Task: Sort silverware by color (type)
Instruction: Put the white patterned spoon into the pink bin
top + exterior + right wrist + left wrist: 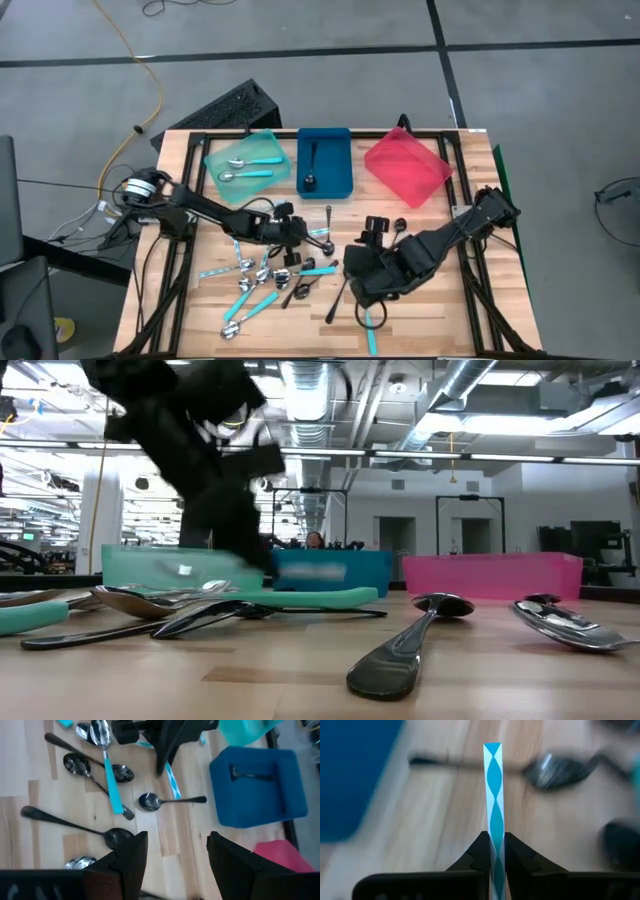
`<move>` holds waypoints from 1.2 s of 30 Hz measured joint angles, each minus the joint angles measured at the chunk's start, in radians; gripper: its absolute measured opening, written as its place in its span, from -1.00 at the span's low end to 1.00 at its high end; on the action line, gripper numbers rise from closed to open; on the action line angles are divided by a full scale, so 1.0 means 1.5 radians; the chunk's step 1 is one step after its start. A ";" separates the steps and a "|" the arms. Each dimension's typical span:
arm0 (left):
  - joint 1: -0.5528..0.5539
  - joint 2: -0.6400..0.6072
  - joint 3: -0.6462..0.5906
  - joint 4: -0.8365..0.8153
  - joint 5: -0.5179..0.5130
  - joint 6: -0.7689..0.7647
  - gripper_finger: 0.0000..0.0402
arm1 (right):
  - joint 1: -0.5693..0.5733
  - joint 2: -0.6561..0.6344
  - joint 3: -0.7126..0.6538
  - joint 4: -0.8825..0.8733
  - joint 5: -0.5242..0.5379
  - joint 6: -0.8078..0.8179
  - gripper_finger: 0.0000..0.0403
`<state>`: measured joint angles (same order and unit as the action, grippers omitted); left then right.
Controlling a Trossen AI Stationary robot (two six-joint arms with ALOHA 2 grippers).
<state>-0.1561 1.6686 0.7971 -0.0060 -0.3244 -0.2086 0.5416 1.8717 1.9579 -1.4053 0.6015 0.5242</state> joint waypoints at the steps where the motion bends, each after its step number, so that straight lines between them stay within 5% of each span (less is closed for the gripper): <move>1: -0.001 -0.020 0.001 0.001 -0.004 0.004 -0.93 | 0.007 0.000 0.000 0.003 0.012 0.000 0.11; 8: -0.001 -0.189 0.000 0.005 -0.017 0.035 -0.93 | 0.048 0.000 0.000 0.054 0.119 0.017 0.11; 16: -0.026 -0.369 0.001 0.086 -0.016 0.135 -0.93 | 0.095 0.000 0.000 0.109 0.373 -0.004 0.11; 21: -0.033 -0.447 0.001 0.096 -0.015 0.178 -0.93 | 0.065 -0.029 0.000 0.107 0.416 -0.090 0.09; 30: -0.033 -0.497 0.001 0.111 0.030 0.200 -0.91 | -0.121 -0.218 -0.001 0.130 0.167 -0.226 -0.07; 33: -0.033 -0.497 0.001 0.137 0.073 0.220 -0.91 | -0.181 -0.279 -0.084 0.303 0.021 -0.284 -0.11; 36: -0.033 -0.497 0.001 0.155 0.081 0.233 -0.91 | -0.210 -0.338 -0.264 0.575 -0.134 -0.388 -0.14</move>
<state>-0.2058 0.9234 0.7986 0.2272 -0.2035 0.1406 0.2260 1.3651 1.5623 -0.5423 0.4001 -0.0583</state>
